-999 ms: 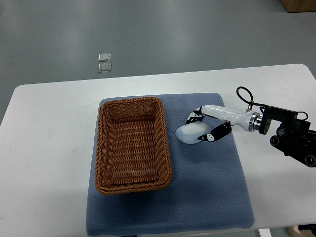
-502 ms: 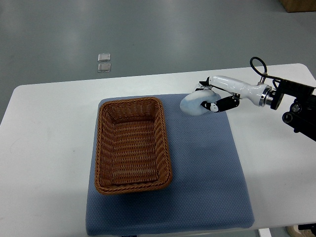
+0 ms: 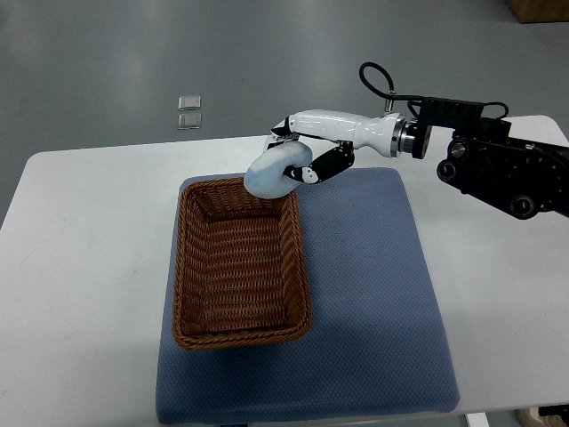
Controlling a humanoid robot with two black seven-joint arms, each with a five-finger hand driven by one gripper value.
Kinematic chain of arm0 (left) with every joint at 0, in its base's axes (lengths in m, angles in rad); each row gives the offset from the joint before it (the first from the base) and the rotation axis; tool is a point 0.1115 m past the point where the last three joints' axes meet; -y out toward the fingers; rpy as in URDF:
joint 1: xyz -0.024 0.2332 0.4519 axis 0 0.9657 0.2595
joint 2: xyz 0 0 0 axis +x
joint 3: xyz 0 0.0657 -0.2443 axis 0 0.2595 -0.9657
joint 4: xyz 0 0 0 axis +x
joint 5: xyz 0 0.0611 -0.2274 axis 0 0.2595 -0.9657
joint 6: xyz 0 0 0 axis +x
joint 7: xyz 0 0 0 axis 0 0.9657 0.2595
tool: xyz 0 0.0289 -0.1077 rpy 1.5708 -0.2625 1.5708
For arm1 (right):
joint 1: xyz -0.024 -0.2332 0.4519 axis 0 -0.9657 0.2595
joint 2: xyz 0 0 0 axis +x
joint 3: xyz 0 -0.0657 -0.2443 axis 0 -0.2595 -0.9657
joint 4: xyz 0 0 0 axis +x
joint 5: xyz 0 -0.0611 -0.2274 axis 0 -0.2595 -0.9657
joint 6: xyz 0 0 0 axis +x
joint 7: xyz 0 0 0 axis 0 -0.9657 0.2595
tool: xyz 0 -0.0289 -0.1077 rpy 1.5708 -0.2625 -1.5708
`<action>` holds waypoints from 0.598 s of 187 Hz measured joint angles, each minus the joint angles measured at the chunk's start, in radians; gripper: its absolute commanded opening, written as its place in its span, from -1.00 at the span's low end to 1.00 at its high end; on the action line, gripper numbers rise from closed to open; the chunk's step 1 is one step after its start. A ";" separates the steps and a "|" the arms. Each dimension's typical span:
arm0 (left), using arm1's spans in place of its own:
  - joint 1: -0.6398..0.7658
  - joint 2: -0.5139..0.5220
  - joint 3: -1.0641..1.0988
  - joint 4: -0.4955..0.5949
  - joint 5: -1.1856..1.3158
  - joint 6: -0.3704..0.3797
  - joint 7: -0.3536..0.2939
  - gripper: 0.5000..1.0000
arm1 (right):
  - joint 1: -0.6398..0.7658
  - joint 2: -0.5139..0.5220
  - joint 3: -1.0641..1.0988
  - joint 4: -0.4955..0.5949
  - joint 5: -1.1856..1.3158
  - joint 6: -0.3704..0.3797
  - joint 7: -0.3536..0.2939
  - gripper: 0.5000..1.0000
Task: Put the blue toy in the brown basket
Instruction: 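Lift the plush toy with the right hand and carry it over the basket, then open the right hand to release the toy into the basket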
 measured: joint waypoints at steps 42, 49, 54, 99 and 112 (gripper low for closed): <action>-0.002 0.000 0.000 0.000 0.001 0.000 0.000 1.00 | 0.057 0.120 -0.095 -0.078 0.000 0.001 0.000 -0.89; -0.002 0.000 0.000 0.000 0.000 0.000 0.000 1.00 | 0.060 0.140 -0.110 -0.087 0.000 0.001 0.000 -0.72; -0.003 0.000 0.000 0.000 0.000 0.000 0.000 1.00 | 0.061 0.152 -0.118 -0.093 0.000 0.001 0.001 -0.61; -0.004 0.000 0.000 0.001 -0.001 0.000 0.000 1.00 | 0.057 0.202 -0.158 -0.129 -0.001 -0.009 0.001 0.29; -0.004 0.000 0.001 0.001 -0.001 0.000 0.000 1.00 | 0.055 0.202 -0.158 -0.131 -0.001 -0.012 0.000 0.45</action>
